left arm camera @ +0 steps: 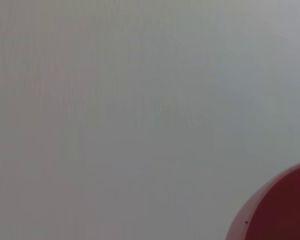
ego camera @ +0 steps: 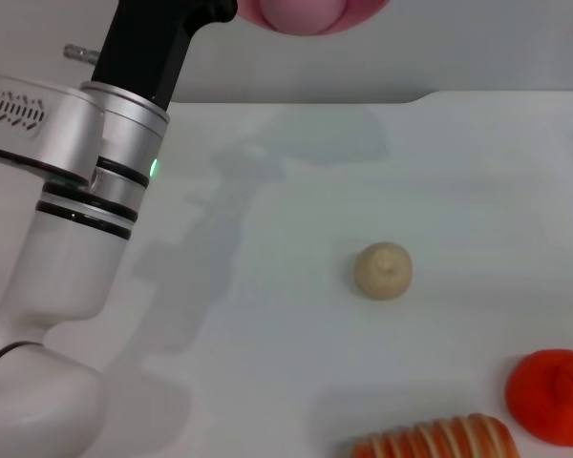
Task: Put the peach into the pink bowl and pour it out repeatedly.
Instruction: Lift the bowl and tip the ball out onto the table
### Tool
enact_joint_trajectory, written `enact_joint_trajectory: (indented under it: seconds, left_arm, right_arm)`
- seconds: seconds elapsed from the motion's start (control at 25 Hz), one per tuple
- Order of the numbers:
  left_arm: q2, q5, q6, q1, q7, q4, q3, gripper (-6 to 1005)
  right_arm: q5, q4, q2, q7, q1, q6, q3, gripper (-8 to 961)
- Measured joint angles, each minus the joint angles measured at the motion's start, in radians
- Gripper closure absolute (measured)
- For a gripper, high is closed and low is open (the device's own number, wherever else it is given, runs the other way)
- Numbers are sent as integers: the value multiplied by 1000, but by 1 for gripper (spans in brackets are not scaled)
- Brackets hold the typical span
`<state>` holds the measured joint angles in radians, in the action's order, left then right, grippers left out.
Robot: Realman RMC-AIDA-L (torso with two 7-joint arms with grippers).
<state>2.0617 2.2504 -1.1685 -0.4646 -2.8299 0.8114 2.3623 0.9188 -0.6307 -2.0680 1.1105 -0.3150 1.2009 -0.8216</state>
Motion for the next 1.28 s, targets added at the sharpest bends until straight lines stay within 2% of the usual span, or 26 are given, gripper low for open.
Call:
enact_joint_trajectory:
  seconds: [0.96,1.08,1.28]
  left_arm:
    - [1,10,-29,0,-23,-3,9,955]
    - [1,11,22,-6,-23,-4,4,955]
    - [1,9,189,-33,-24,-6,-39,955]
  right_arm:
    - [-6,-22,2,-21,-16,-3,1,511]
    - [-5,-21,2,-21,-16,-3,1,511]
    - [-2,-18,2,-17,-16,1,-6,512]
